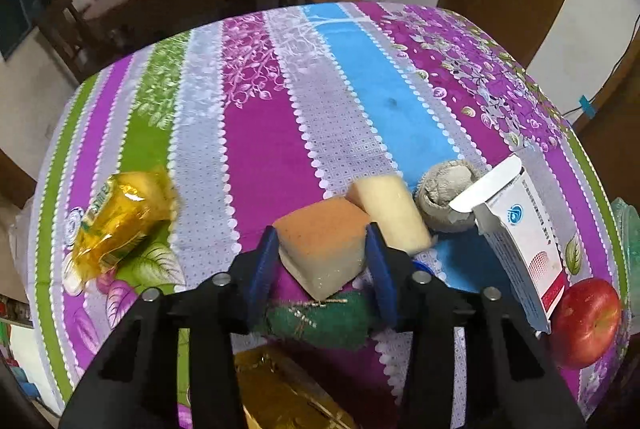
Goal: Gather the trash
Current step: 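Grasp the white medicine box with the right tool while the left tool grasps the tan sponge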
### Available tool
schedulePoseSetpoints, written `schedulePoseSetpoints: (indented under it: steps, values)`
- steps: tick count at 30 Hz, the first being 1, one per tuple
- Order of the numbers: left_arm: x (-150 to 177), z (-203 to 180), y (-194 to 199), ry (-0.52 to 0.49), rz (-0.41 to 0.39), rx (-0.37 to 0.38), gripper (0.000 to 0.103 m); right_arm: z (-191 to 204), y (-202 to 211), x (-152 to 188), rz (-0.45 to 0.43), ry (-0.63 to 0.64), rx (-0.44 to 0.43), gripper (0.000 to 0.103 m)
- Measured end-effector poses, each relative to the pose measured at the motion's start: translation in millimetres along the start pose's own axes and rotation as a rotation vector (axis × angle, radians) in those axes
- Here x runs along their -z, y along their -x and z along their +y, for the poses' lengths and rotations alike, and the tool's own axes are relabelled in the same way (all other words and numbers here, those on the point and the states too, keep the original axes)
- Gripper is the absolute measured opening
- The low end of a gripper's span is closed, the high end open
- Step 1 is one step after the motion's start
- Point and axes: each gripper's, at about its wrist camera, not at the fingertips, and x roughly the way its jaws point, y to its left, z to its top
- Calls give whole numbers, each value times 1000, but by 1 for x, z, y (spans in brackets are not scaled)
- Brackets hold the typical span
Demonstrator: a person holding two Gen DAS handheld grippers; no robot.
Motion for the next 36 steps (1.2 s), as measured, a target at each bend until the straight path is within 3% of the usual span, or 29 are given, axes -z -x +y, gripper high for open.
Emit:
schedulePoseSetpoints:
  steps: [5, 9, 12, 15, 17, 19, 22, 28, 30, 32, 34, 36]
  values:
    - [15, -8, 12, -20, -16, 4, 37, 21, -27, -19, 47, 70, -50, 95]
    - [14, 14, 23, 69, -40, 50, 41, 40, -67, -52, 101, 113, -86, 95]
    - [13, 26, 26, 107, -39, 54, 44, 57, -115, -77, 209, 136, -121, 95]
    - [13, 33, 24, 134, -23, 52, 53, 72, -169, -97, 320, 182, -77, 95]
    - [13, 38, 22, 150, -13, 43, 54, 80, -201, -108, 395, 204, -67, 95]
    - [13, 42, 20, 163, 5, 56, 61, 86, -226, -115, 477, 203, -94, 95]
    - [10, 43, 19, 158, 4, 27, 68, 95, -250, -117, 542, 250, -43, 95]
    - [4, 28, 4, 87, 38, 15, 71, 96, -270, -112, 594, 290, 14, 69]
    - [5, 26, 0, 73, 37, 20, 72, 95, -272, -111, 597, 291, 12, 54]
    - [5, 23, -3, 67, 25, 19, 72, 95, -271, -109, 592, 303, 19, 51]
    - [6, 22, -4, 68, 17, 29, 67, 97, -268, -108, 575, 317, 27, 49]
    - [8, 19, -4, 63, 17, 61, 49, 98, -264, -109, 546, 324, 38, 48]
